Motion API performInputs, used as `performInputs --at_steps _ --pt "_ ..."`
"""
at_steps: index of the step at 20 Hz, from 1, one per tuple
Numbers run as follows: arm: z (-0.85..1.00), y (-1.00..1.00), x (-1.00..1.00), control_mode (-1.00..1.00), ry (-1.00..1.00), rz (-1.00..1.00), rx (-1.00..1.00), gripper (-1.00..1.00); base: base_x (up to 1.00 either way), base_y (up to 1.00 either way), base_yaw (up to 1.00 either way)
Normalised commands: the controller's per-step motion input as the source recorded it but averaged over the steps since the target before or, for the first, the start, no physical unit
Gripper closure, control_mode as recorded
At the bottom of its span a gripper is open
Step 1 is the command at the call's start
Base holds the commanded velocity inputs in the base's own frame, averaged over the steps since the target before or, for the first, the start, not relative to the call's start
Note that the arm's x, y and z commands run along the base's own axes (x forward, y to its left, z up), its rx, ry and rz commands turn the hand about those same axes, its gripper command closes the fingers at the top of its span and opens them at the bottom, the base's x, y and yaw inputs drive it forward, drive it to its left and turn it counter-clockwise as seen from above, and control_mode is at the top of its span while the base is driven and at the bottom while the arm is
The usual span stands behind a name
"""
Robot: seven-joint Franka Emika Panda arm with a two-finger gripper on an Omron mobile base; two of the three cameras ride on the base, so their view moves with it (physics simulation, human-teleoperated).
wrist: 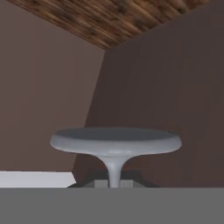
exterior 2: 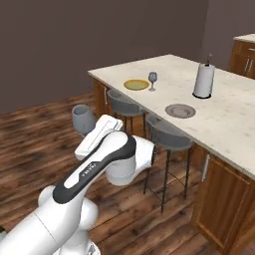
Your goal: Retrieve the wine glasses from the counter and place one next to each plate.
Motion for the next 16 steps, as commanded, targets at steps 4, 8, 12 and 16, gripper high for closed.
performInputs --at_steps 4,8,12,16 --pt "0.0 0.0 0.0 1.0 0.0 0.0 0.0 1.0 1.0 0.84 -0.66" --pt "0.0 0.0 0.0 1.0 0.0 0.0 0.0 1.0 1.0 0.85 -0.66" --pt "0.0 0.0 0.0 1.0 0.0 0.0 0.0 1.0 1.0 0.83 -0.66" --pt "0.0 0.0 0.0 1.0 0.0 0.0 0.0 1.0 1.0 0.69 -0.62"
